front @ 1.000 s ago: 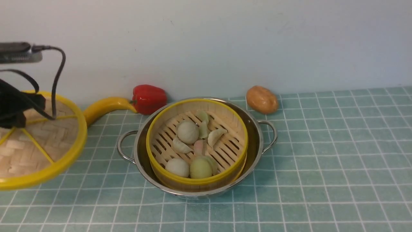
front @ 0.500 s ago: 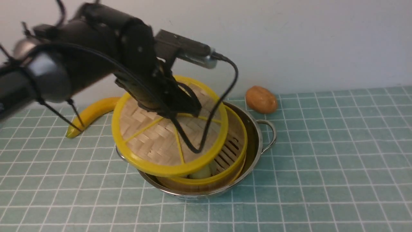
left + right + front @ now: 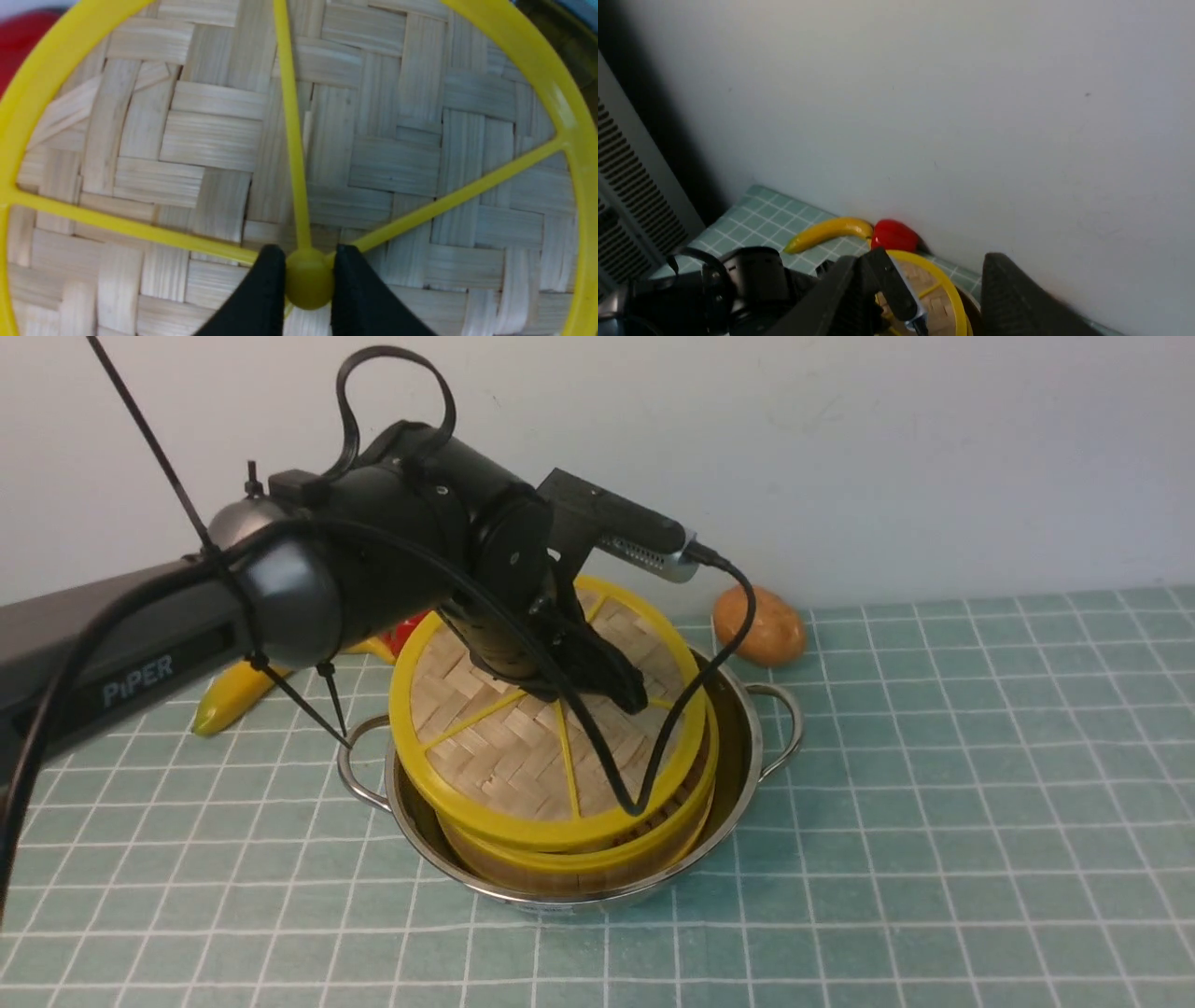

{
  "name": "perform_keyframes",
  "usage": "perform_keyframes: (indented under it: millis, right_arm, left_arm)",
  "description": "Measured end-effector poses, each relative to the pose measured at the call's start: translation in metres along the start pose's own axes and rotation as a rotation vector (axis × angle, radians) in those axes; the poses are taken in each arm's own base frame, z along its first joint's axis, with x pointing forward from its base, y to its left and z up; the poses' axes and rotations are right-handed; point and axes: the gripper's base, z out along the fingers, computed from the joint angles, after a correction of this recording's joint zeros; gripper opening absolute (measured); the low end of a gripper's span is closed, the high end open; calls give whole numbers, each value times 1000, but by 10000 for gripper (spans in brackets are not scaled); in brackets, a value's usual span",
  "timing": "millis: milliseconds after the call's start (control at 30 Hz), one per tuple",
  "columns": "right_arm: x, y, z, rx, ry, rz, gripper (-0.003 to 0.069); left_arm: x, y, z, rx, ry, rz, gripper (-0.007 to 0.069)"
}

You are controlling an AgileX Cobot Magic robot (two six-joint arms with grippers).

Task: Place the steamer in the pot on the blue tablecloth, and put the lid on the steamer.
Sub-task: 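Place the yellow bamboo steamer lid onto the steamer in the pot with the left gripper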

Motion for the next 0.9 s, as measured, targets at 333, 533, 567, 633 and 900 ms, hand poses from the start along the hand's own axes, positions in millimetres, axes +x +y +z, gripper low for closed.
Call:
perform_keyframes:
  millis: [333,533,567,633,900]
  right_arm:
    - [3,-1,3,4,16,1,357]
    - [3,-1,3,6,15,0,357]
    - [3,-1,3,6,15,0,357]
    - [3,-1,3,6,15,0,357]
    - [3,-1,3,6,15,0,357]
  left_arm:
    - [-1,-3,6,16,-9,-9,116]
    - [0,-5,17,14,10,0,116]
    - [0,-5,18,13,9,1,116]
    - [0,-5,19,14,10,2,116]
    - [2,-9,23,35,24,-16,116]
